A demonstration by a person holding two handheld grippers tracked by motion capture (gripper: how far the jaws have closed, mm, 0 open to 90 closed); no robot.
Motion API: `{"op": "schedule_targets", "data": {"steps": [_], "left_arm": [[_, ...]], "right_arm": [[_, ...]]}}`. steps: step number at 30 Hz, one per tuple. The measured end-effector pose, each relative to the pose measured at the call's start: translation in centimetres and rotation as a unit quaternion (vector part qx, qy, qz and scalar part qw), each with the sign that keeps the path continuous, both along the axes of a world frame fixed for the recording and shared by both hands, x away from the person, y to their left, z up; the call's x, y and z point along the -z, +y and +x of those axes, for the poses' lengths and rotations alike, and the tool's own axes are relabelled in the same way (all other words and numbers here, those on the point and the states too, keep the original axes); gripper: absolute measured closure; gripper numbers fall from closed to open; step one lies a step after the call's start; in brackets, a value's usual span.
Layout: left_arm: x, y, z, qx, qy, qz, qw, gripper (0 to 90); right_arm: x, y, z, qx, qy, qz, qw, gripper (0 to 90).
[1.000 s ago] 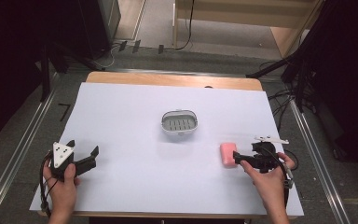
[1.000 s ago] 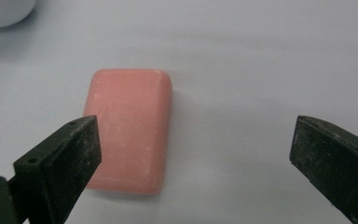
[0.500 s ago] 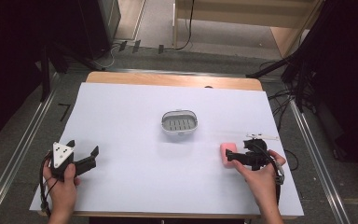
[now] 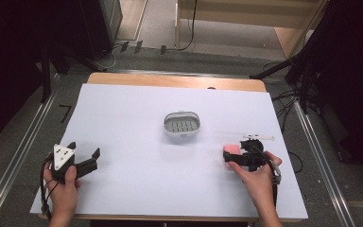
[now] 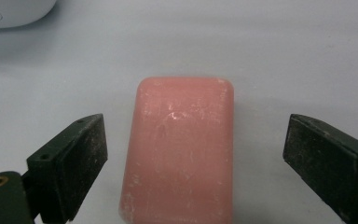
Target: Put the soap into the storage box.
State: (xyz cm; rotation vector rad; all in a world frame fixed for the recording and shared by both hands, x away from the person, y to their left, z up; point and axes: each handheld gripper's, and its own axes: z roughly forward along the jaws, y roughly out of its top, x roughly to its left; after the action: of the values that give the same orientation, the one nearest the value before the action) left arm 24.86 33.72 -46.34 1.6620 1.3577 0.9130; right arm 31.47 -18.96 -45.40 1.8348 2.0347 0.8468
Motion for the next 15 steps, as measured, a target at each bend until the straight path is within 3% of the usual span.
{"op": "schedule_targets", "data": {"steps": [15], "left_arm": [[0.00, 0.00, 0.01, 0.001, 0.001, 0.000, 1.0000, 13.5]], "right_arm": [[0.76, 0.95, 0.17, 0.012, 0.010, -0.006, 0.9999, 13.5]]}}
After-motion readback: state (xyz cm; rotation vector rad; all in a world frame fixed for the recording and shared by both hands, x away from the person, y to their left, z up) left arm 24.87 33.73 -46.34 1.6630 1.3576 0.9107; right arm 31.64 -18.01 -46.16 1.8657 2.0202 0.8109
